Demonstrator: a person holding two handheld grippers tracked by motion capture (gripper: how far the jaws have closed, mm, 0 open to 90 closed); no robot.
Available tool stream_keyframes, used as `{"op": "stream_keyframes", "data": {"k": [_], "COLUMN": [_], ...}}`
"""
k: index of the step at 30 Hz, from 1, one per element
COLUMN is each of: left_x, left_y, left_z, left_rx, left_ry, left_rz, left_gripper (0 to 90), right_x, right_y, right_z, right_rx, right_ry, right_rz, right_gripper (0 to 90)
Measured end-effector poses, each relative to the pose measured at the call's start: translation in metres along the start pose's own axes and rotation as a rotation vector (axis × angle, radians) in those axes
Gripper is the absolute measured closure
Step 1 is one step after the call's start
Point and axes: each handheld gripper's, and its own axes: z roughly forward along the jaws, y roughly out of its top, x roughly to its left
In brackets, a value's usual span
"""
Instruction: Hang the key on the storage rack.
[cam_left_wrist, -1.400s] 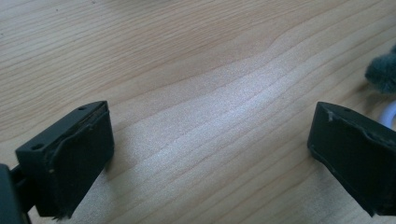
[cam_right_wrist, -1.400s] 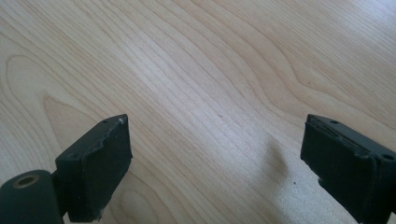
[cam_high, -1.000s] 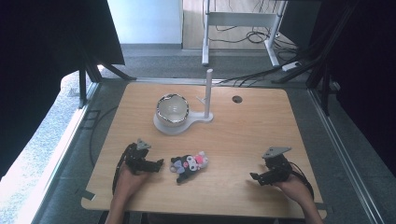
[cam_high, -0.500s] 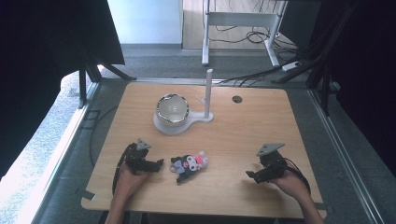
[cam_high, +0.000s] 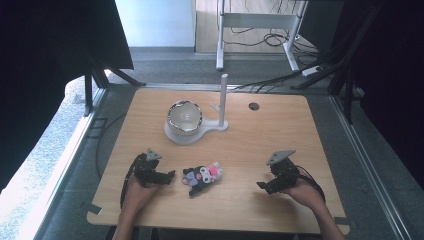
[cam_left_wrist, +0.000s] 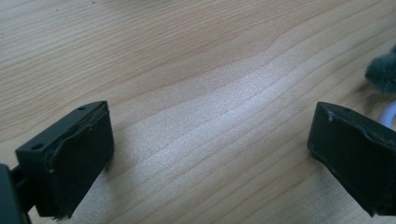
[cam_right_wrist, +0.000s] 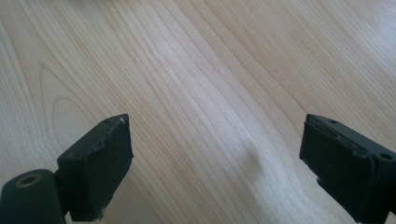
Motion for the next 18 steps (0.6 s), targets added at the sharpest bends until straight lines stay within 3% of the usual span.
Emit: {"op": "stream_keyframes", "data": {"k": [18], "left_x": [0.000], "left_y": [0.000], "left_z": [0.000], "left_rx": [0.000], "left_ry": [0.000], "left_rz": [0.000], "left_gripper": [0.4], "right_x": [0.013], "right_y": [0.026], "right_z": [0.017], "right_rx": [0.022], "right_ry": [0.042], "right_rz": [-0.076], "right_gripper": [10.0]}}
